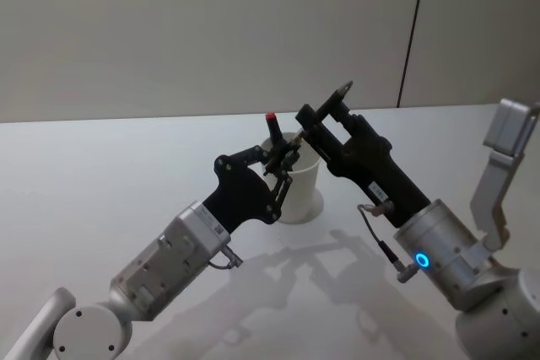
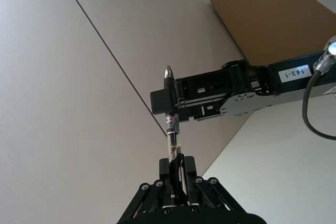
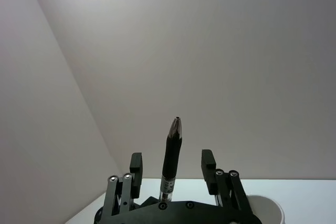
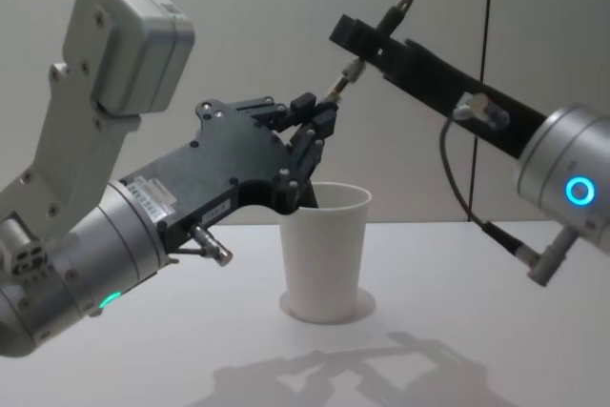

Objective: Place the pen into the pen holder.

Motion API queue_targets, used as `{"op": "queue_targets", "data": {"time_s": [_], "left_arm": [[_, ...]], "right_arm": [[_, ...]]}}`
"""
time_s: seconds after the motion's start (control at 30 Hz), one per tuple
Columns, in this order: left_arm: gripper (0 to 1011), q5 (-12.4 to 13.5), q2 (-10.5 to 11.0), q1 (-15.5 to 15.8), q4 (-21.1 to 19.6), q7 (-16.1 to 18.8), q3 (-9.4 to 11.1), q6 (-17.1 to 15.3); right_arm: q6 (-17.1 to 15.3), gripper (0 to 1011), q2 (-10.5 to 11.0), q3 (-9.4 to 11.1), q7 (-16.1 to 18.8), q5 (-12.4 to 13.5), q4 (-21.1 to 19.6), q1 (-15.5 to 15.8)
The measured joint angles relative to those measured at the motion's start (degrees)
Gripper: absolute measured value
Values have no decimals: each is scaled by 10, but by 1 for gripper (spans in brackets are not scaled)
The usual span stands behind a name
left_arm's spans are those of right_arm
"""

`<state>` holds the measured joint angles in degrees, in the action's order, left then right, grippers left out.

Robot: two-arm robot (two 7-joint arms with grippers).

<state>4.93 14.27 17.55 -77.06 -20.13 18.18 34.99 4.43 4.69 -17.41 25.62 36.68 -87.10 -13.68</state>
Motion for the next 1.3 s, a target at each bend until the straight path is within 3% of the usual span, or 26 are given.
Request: {"op": "queue_targets", "data": {"time_s": [0.33,0.63,1.3], "left_arm": [[171,0,0,0,0,0,0,0],[171,0,0,0,0,0,0,0],[168,0,0,0,0,0,0,0]], "right_arm": [[-4,393,-9,-6,0,-10,16,-14],[-5,137,-12,-9,0,-13,21,-19],[-2,136,-11,-10,-7,-12,20,-21]]}}
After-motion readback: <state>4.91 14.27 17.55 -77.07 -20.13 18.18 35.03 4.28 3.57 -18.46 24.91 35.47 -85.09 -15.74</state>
